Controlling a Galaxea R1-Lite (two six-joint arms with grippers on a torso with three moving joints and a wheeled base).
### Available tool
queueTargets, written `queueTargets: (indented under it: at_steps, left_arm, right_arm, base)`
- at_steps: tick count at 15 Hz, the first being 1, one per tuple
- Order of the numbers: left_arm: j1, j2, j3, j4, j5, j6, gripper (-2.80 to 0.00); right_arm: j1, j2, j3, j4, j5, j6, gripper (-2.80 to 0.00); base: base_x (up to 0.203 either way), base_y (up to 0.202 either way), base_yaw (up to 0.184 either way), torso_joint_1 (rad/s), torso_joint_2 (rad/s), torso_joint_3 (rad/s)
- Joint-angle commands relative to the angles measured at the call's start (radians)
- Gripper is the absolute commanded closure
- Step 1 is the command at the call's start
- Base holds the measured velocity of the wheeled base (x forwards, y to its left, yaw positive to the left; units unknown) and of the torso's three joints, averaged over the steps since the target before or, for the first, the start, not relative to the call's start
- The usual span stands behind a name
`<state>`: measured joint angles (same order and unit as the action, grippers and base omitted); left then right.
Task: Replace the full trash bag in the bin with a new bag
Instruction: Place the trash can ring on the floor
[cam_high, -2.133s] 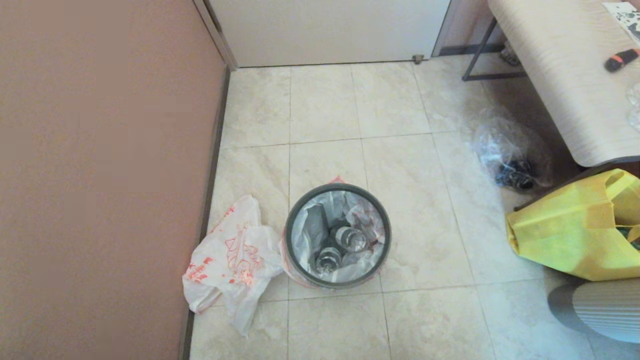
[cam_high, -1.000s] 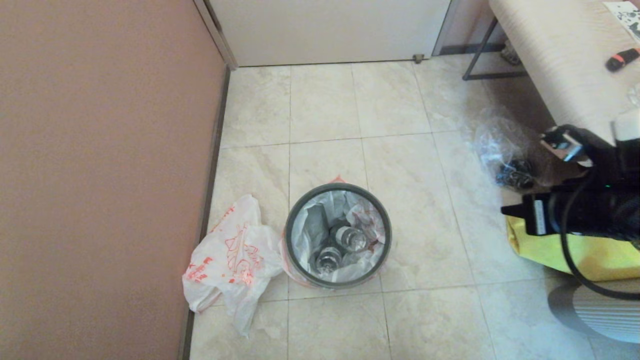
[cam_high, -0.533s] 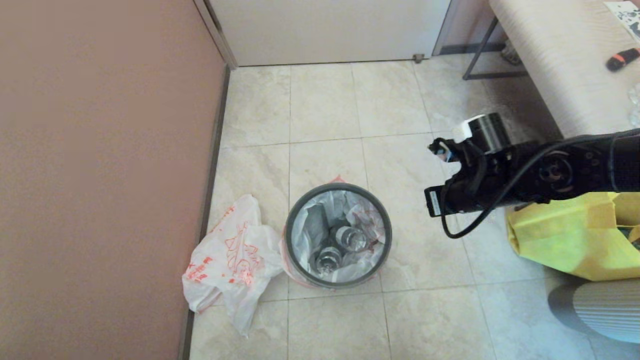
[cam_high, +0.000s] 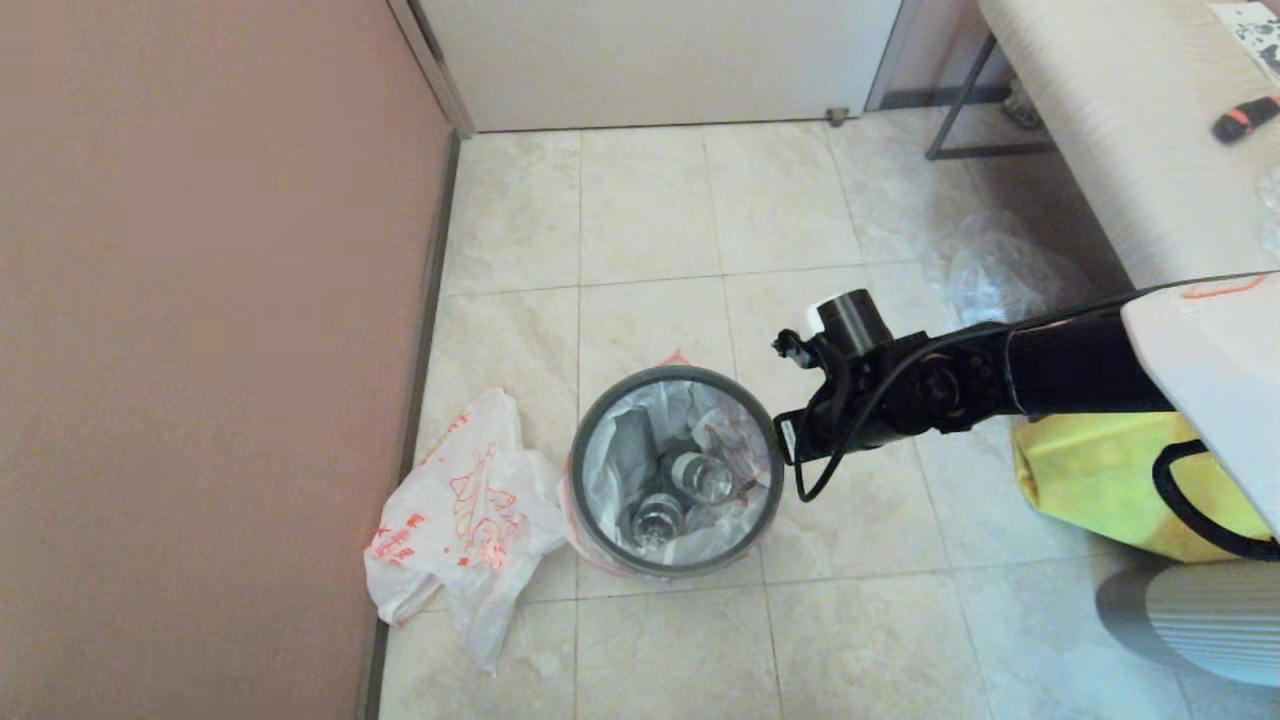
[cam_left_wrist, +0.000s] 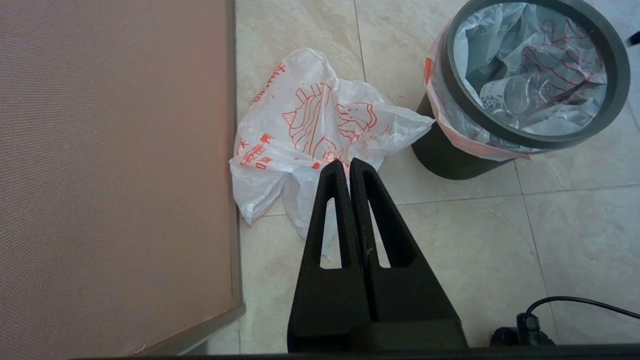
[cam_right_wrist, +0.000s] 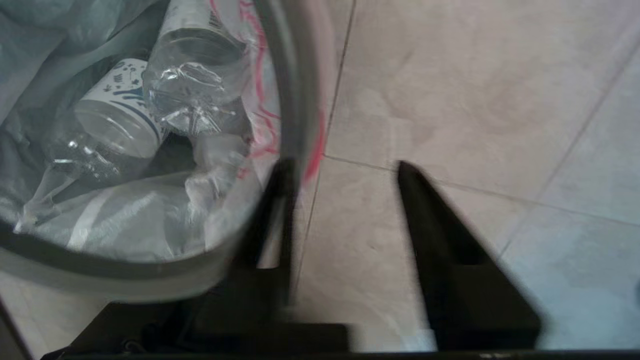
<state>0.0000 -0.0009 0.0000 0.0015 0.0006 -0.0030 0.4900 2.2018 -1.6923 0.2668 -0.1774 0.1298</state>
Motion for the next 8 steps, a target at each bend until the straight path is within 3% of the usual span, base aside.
queueTargets:
  at_steps: [1, 3, 4, 8]
  left_arm:
    - [0.000, 0.001, 0.000, 0.000, 0.001, 0.000, 0.00]
    - [0.000, 0.001, 0.000, 0.000, 0.001, 0.000, 0.00]
    - [0.000, 0.001, 0.000, 0.000, 0.000, 0.000, 0.00]
    - [0.000, 0.001, 0.000, 0.000, 0.001, 0.000, 0.00]
  right_arm:
    - [0.009, 0.050, -0.027, 0.001, -0.012, 0.001, -2.80]
    - [0.013, 0.100, -0.079, -0.004, -0.068, 0.002, -2.80]
    - [0.012, 0.116, -0.103, -0.015, -0.084, 0.002, 0.00]
    - [0.025, 0.124, -0.116, -0.014, -0.098, 0.005, 0.00]
  base:
    - [0.000, 0.000, 0.000, 0.000, 0.00, 0.000]
    - [0.000, 0.000, 0.000, 0.000, 0.00, 0.000]
    - [0.000, 0.000, 0.000, 0.000, 0.00, 0.000]
    - [0.000, 0.000, 0.000, 0.000, 0.00, 0.000]
